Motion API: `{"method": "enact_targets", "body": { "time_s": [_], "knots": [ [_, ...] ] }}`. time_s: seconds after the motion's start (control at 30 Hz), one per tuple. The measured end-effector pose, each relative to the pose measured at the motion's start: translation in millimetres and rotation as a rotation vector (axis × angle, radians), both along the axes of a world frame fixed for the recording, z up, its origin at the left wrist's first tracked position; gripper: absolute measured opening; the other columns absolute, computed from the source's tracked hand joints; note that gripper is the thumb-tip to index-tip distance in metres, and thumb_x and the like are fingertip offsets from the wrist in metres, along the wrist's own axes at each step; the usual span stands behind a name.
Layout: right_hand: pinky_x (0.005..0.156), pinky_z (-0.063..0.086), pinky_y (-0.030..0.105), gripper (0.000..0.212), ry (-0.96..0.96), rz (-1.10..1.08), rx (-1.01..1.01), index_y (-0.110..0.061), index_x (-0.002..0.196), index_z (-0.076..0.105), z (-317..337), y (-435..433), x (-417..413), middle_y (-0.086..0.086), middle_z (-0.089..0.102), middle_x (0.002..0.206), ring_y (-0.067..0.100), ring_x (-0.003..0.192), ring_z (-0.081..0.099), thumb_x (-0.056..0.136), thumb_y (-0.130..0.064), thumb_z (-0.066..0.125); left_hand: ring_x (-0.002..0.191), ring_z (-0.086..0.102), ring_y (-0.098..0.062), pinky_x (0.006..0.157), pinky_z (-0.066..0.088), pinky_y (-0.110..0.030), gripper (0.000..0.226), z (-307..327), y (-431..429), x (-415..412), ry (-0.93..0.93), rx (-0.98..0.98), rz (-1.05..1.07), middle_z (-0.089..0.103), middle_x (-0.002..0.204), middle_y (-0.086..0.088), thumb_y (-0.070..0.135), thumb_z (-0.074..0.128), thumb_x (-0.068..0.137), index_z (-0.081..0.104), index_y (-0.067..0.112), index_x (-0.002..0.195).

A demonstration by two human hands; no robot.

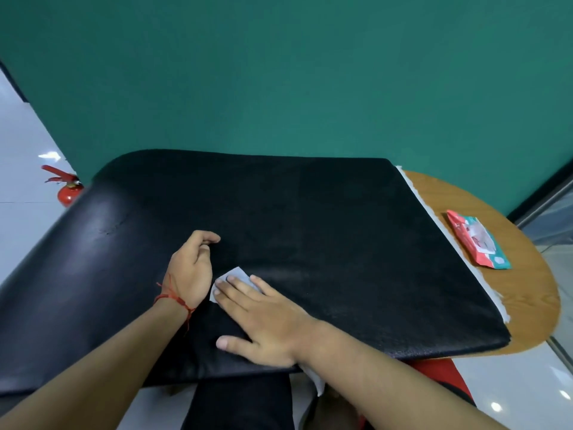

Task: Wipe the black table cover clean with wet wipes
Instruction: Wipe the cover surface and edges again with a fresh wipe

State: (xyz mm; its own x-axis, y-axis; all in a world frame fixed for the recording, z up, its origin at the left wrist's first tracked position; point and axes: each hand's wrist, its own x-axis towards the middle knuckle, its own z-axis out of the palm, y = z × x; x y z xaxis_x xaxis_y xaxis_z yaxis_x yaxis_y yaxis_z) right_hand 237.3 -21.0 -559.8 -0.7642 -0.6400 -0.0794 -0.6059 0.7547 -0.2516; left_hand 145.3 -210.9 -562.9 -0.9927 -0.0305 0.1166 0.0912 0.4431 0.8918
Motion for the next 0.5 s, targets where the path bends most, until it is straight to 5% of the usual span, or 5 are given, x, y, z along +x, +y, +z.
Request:
{"method": "enact_targets", "body": {
  "time_s": [0.2, 0.5],
  "knots": [
    [0.132, -0.004, 0.049, 0.082, 0.008, -0.056, 0.024, -0.018, 0.17, 0.005, -1.0, 13.9, -43.6, -0.005, -0.004, 0.178, 0.006, 0.16, -0.019, 0.108, -0.07, 0.019, 0.118, 0.059, 0.004, 0.097, 0.043, -0.018, 0.037, -4.0, -0.1, -1.7, 0.006, -0.001, -0.019, 0.069, 0.121, 0.016, 0.01, 0.04, 0.107, 0.067, 0.034, 0.112],
    [0.131, -0.011, 0.048, 0.078, -0.016, -0.148, 0.047, -0.026, 0.17, 0.001, 2.9, 35.3, -112.1, -0.013, -0.01, 0.177, -0.002, 0.157, -0.022, 0.107, -0.07, 0.014, 0.108, 0.059, -0.006, 0.094, 0.045, -0.027, 0.04, -13.1, 2.2, -6.0, 0.063, -0.164, -0.042, 0.06, 0.113, 0.014, 0.008, 0.041, 0.105, 0.066, 0.035, 0.119]
  ]
}}
